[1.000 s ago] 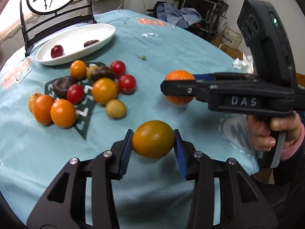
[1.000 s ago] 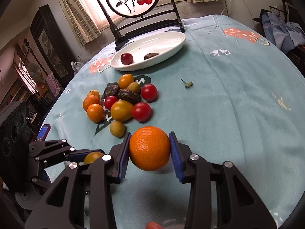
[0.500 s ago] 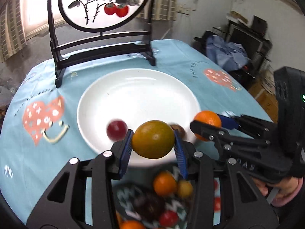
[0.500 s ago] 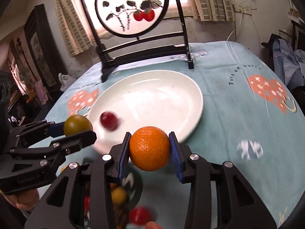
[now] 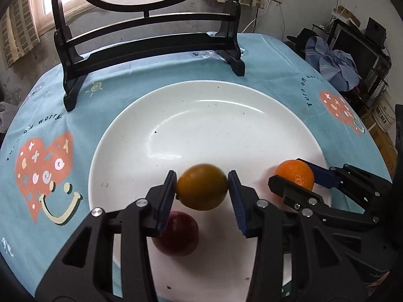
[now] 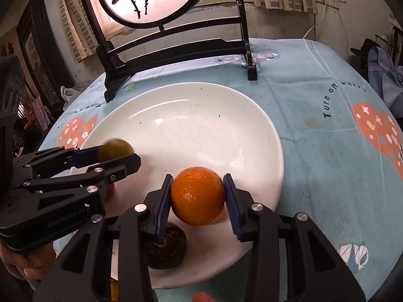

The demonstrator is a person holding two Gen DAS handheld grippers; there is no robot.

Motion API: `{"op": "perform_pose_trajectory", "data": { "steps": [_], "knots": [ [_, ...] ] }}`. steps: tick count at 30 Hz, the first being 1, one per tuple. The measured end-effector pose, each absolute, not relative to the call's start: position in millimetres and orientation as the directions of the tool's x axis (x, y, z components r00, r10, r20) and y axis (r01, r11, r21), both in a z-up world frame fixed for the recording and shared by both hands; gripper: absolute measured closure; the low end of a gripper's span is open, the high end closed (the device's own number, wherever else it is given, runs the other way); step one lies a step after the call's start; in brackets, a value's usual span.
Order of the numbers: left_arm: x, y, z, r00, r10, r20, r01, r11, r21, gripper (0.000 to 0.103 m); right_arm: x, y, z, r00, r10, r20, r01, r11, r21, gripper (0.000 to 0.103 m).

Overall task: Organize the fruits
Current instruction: 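Carry both tomatoes over the white plate and open both tools, then reach the right tool to the small yellow fruit and grasp it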

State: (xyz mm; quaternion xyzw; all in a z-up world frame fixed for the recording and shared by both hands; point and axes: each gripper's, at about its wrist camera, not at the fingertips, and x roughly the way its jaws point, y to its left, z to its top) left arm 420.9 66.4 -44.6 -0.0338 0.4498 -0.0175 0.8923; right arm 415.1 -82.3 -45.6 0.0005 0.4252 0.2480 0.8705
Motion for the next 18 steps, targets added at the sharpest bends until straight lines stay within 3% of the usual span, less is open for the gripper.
{"op": "perform_pose_trajectory", "data": {
  "steps": [5, 7, 12, 18],
  "knots": [
    [398, 66, -18, 0.648, -0.044, -0.76, 0.005, 0.999, -0.054, 0.042, 388, -96, -15, 0.57, 0.447, -0.69, -0.437, 0.875, 0.207, 0.061],
    [376, 66, -1, 0.682, -0.027, -0.731, 0.001, 0.999, -0.036, 0.029, 370, -103, -4, 0.588, 0.453, -0.67, -0.443, 0.874, 0.202, 0.06],
    [309, 66, 21, 0.725, -0.003, -0.689, -0.018, 1.0, -0.023, 0.008, 303, -125, 13, 0.614, 0.473, -0.632, -0.466, 0.863, 0.193, 0.058],
    [224, 66, 10, 0.725, -0.025, -0.688, -0.017, 0.998, -0.054, 0.006, 221, -140, -4, 0.598, 0.484, -0.639, -0.492, 0.851, 0.184, 0.056]
  ]
}}
